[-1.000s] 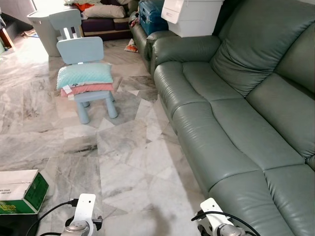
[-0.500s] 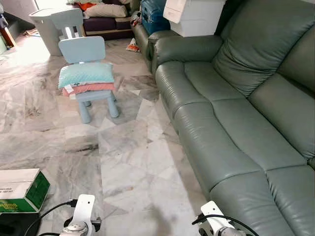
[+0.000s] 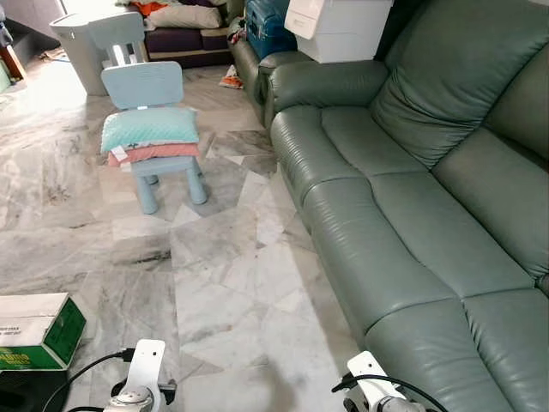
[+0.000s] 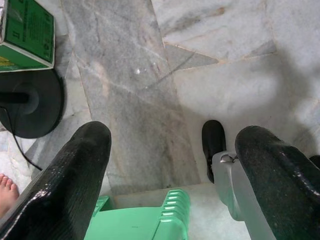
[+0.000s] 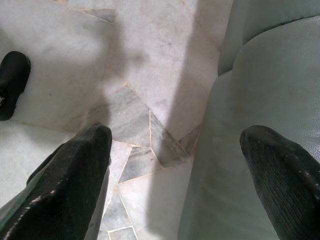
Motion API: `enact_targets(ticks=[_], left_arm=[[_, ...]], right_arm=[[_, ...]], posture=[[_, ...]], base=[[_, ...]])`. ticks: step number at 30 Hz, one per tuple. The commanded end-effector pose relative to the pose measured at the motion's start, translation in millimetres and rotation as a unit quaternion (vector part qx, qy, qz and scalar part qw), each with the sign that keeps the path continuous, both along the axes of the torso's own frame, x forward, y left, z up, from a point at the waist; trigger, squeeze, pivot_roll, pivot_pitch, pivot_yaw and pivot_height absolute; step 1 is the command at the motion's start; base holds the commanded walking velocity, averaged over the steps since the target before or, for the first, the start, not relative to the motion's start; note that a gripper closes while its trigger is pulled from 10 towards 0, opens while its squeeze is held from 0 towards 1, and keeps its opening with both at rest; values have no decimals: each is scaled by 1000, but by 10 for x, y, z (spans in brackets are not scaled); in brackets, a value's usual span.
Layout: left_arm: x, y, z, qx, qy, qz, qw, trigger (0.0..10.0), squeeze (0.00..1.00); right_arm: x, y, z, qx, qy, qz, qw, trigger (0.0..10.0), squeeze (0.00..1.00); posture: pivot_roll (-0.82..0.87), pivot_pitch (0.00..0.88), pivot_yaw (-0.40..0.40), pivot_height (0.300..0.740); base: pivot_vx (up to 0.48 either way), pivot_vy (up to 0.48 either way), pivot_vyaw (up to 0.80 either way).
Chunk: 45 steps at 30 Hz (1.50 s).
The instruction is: Move the pillow to the sofa
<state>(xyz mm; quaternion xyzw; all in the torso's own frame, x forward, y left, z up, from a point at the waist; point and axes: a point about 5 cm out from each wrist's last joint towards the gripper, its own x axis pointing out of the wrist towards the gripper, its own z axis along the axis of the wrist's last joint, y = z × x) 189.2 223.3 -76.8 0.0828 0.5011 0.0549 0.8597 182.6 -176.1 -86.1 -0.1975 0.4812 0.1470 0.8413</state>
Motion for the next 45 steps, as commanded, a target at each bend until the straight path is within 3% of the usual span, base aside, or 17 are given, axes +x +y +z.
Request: enact_targets(ticks=[1, 13, 24, 45], left_arm=[[13, 37, 15, -1, -1, 4, 1000, 10000, 0], [2, 37, 10, -3, 0, 5, 1000, 10000, 0], [-3, 39, 8, -3, 1, 5, 1000, 10000, 0], [-20, 35, -2, 0, 6, -9, 1000, 10000, 0]], right_arm=[[-27, -6, -13, -2, 4, -5, 1000, 10000, 0], [-98, -19, -43, -3, 10, -4, 1000, 10000, 0], [-34, 67, -23, 2, 4, 1, 1000, 10000, 0], [-9, 46, -8, 3, 4, 11, 1000, 10000, 0]], posture=[[-59, 22, -19, 740], [-61, 29, -18, 740], [-62, 34, -18, 740], [-65, 22, -23, 740]], base=[[0, 0, 0], [0, 0, 0], [0, 0, 0], [0, 0, 0]])
